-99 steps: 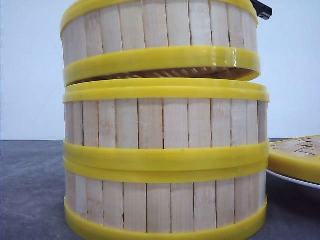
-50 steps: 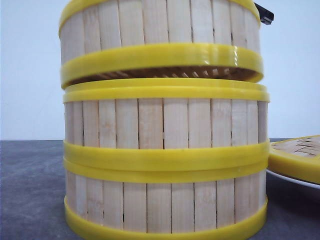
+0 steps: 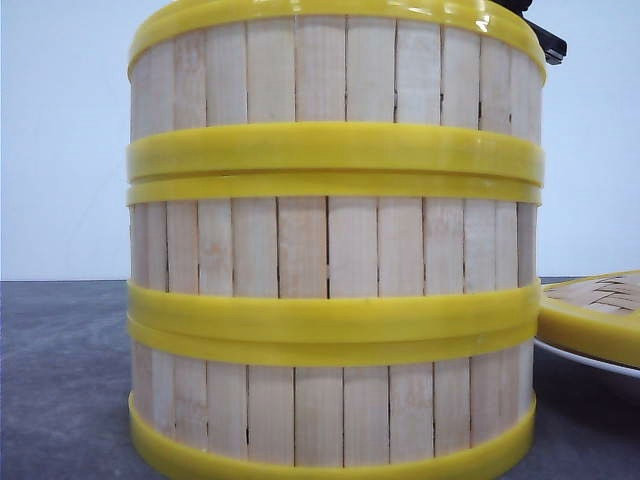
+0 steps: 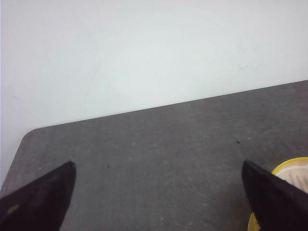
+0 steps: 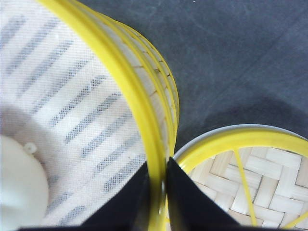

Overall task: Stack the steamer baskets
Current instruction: 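Lower the held basket onto the stack top and release, then grasp the woven bamboo lid rim on the plate with the right gripper, then carry the lid with the right gripper and set it on the stack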

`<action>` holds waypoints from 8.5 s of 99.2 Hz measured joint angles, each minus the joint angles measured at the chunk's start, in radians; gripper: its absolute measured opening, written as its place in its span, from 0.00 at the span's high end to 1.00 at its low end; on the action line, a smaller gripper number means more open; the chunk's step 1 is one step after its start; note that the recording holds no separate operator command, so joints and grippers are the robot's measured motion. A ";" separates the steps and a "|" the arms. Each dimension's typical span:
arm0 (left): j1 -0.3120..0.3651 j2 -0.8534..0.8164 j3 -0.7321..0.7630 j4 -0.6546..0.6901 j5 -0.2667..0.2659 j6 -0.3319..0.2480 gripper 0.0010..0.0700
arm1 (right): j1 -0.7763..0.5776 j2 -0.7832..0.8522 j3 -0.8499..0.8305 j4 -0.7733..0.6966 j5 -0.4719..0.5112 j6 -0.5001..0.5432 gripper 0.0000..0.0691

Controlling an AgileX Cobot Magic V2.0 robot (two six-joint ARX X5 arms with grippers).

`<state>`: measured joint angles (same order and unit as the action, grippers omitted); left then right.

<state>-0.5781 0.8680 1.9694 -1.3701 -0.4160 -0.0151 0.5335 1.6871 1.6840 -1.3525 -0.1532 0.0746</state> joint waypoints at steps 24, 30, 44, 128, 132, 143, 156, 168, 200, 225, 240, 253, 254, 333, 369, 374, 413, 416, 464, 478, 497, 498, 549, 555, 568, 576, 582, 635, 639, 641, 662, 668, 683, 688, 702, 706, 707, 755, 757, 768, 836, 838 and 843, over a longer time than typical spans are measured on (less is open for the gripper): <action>0.000 0.000 0.000 0.014 0.000 0.000 0.05 | -0.005 0.000 0.000 0.000 0.000 -0.001 0.96; 0.000 0.000 0.000 0.014 0.000 0.000 0.05 | -0.005 0.000 0.000 0.000 0.000 -0.001 0.96; 0.000 0.000 0.000 0.014 0.000 0.000 0.05 | -0.005 0.000 -0.002 0.006 -0.015 0.001 0.96; 0.000 0.000 0.000 0.010 0.031 0.000 0.05 | -0.003 0.000 -0.006 0.047 -0.017 0.008 0.96; 0.000 0.000 0.000 0.008 0.031 0.000 0.05 | -0.003 0.000 -0.007 0.054 -0.017 0.008 0.96; 0.000 0.000 0.000 0.005 0.031 0.000 0.05 | -0.003 0.000 -0.008 0.063 -0.016 0.008 0.96; 0.000 0.000 0.000 -0.001 0.031 0.000 0.05 | -0.003 0.000 -0.008 0.064 -0.016 0.008 0.96; 0.000 0.000 0.000 -0.002 0.031 0.000 0.05 | -0.003 0.000 -0.009 0.068 -0.016 0.008 0.96; 0.000 0.000 0.000 -0.002 0.031 0.000 0.05 | -0.002 0.000 -0.010 0.094 -0.027 0.016 0.79; 0.000 0.000 0.000 -0.002 0.035 0.000 0.05 | -0.002 0.000 -0.010 0.125 -0.008 0.020 0.68; 0.000 0.000 0.000 -0.002 0.043 0.000 0.05 | -0.003 0.000 0.031 0.143 -0.004 0.019 0.61; 0.000 0.000 0.000 -0.002 0.045 -0.001 0.05 | -0.005 -0.014 0.113 0.174 0.005 0.016 0.59; 0.000 0.000 0.000 -0.002 0.045 0.000 0.05 | -0.005 -0.017 0.119 0.174 0.009 0.015 0.59; 0.000 0.000 0.000 0.065 0.072 0.000 0.05 | -0.245 -0.489 -0.447 0.010 0.200 -0.034 0.59; 0.000 0.000 0.000 0.034 0.098 0.000 0.05 | -0.239 -0.489 -0.717 0.198 0.121 0.028 0.59; 0.000 0.000 0.000 0.034 0.098 0.000 0.05 | -0.239 -0.489 -0.720 0.227 0.110 0.036 0.59; 0.000 0.000 0.000 0.054 0.098 0.000 0.05 | -0.239 -0.482 -0.720 0.275 0.135 0.069 0.61; 0.000 0.000 0.000 0.055 0.098 0.000 0.05 | -0.239 -0.479 -0.720 0.272 0.144 0.069 0.61; 0.000 0.000 0.000 0.058 0.098 0.000 0.05 | -0.239 -0.405 -0.720 0.274 0.147 0.072 0.64; 0.000 0.000 0.000 0.058 0.099 0.000 0.05 | -0.239 -0.396 -0.720 0.294 0.147 0.072 0.65; 0.000 0.000 0.000 0.058 0.098 0.000 0.05 | -0.239 -0.375 -0.711 0.296 0.147 0.072 0.72; 0.000 0.000 0.000 0.058 0.098 0.000 0.05 | -0.239 -0.374 -0.710 0.296 0.146 0.072 0.72; 0.000 0.000 0.000 0.058 0.098 0.000 0.05 | -0.240 -0.357 -0.700 0.294 0.146 0.072 0.92; 0.000 0.000 0.000 0.058 0.098 0.000 0.05 | -0.240 -0.357 -0.700 0.294 0.145 0.072 0.92; 0.000 0.000 0.000 0.058 0.098 0.000 0.05 | -0.242 -0.353 -0.684 0.269 0.132 0.072 0.92; 0.000 0.000 0.000 0.058 0.098 0.000 0.05 | -0.243 -0.344 -0.657 0.236 0.118 0.071 0.92; 0.000 0.000 0.000 0.058 0.098 0.000 0.05 | -0.240 -0.337 -0.619 0.197 0.109 0.067 0.92; 0.000 0.000 0.000 0.061 0.099 0.000 0.05 | -0.234 -0.335 0.026 0.016 0.163 0.053 0.92; 0.000 0.000 0.000 0.064 0.098 0.000 0.05 | -0.223 -0.335 0.056 0.016 0.133 0.054 0.92; 0.000 0.000 0.000 0.066 0.098 0.000 0.05 | -0.215 -0.335 0.069 0.016 0.114 0.055 0.92; 0.000 0.001 0.000 0.082 0.099 0.000 0.05 | -0.082 -0.327 0.102 0.018 0.014 0.081 0.92; 0.000 0.001 0.000 0.084 0.099 0.000 0.05 | -0.034 -0.306 0.102 0.018 0.004 0.089 0.92; 0.000 0.007 0.000 0.091 0.101 0.000 0.05 | 0.056 -0.212 0.102 0.016 -0.011 0.106 0.92; 0.000 0.009 0.000 0.092 0.101 0.000 0.05 | 0.085 -0.176 0.102 0.016 -0.011 0.109 0.93; 0.000 0.011 0.000 0.092 0.101 0.000 0.05 | 0.160 -0.100 0.102 0.014 -0.027 0.111 0.93; 0.000 0.011 0.000 0.091 0.101 0.000 0.05 | 0.177 -0.085 0.102 0.014 -0.030 0.111 0.93; 0.000 0.011 0.000 0.091 0.101 0.000 0.05 | 0.181 -0.083 0.102 0.014 -0.029 0.111 0.93; 0.000 0.012 -0.001 0.073 0.101 0.000 0.05 | 0.288 -0.070 0.109 0.064 -0.012 0.114 0.93; 0.000 0.012 -0.001 0.073 0.101 0.000 0.05 | 0.292 -0.070 0.109 0.067 -0.010 0.114 0.93; 0.000 0.013 -0.001 0.073 0.101 0.000 0.05 | 0.306 -0.069 0.109 0.088 -0.012 0.114 0.93; 0.000 0.013 -0.001 0.072 0.101 0.000 0.05 | 0.318 -0.066 0.109 0.086 -0.038 0.114 0.62; 0.000 0.013 -0.001 0.072 0.101 0.000 0.05 | 0.321 -0.066 0.110 0.091 -0.039 0.114 0.57; 0.000 0.013 -0.001 0.072 0.101 0.000 0.05 | 0.326 -0.063 0.111 0.096 -0.044 0.114 0.49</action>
<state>-0.5781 0.8806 1.9686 -1.2976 -0.3149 -0.0147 0.8597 1.6241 1.7947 -1.2568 -0.1974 0.1890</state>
